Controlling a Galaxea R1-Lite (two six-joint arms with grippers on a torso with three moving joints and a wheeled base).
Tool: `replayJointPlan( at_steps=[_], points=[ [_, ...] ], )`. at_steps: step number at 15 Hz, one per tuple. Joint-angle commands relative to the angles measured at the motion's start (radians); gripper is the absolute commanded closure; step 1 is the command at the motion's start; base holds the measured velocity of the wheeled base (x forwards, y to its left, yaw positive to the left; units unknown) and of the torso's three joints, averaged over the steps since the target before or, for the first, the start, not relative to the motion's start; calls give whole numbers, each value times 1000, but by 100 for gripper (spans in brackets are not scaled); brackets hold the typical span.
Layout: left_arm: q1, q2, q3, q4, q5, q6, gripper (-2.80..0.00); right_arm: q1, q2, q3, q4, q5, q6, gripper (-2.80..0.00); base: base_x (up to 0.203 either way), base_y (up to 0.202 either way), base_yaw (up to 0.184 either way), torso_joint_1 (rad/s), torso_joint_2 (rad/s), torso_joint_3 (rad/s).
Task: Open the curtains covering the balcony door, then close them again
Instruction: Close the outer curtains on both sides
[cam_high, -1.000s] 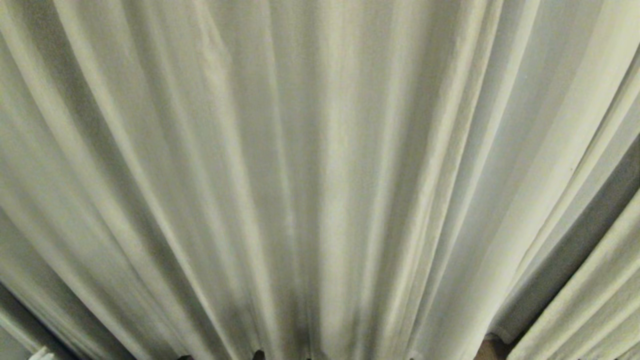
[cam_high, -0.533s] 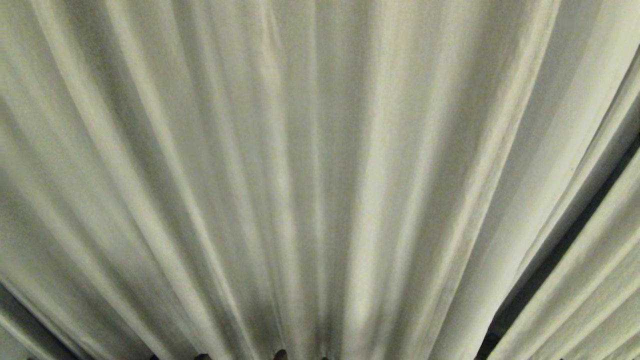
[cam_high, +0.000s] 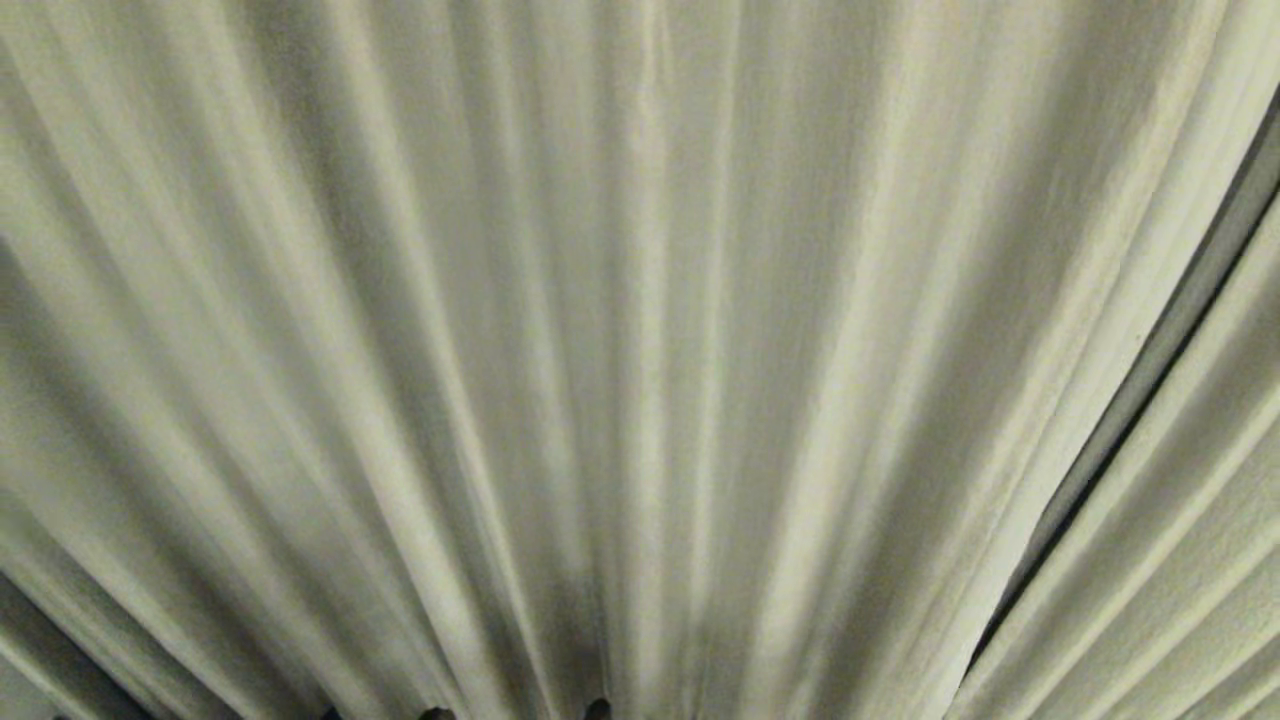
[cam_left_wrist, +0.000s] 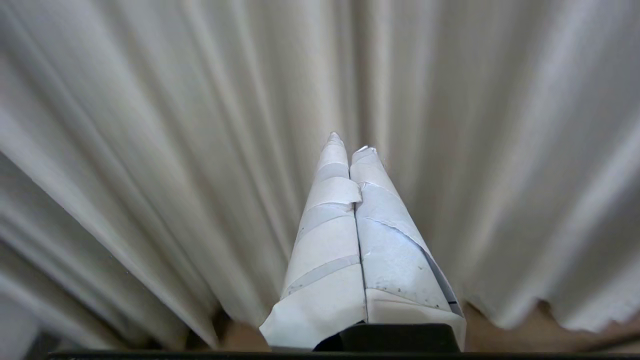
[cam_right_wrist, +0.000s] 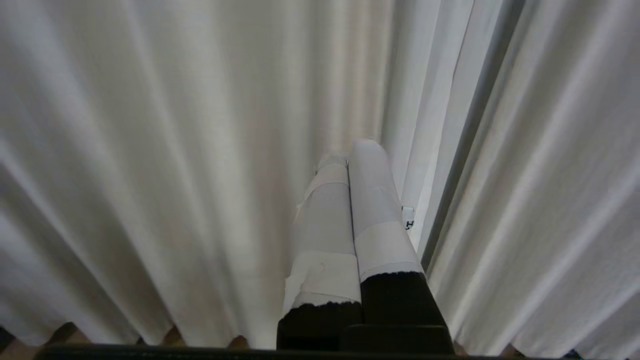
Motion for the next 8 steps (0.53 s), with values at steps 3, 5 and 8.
replayJointPlan(
  at_steps=[3, 5, 8],
  points=[
    [2, -57, 0, 0, 2, -6, 0, 0, 0, 0, -1, 0, 0, 0, 0, 0, 0, 0, 0, 0],
    [2, -57, 0, 0, 9, -35, 0, 0, 0, 0, -1, 0, 0, 0, 0, 0, 0, 0, 0, 0],
    [2, -57, 0, 0, 10, -62, 0, 0, 0, 0, -1, 0, 0, 0, 0, 0, 0, 0, 0, 0]
  ],
)
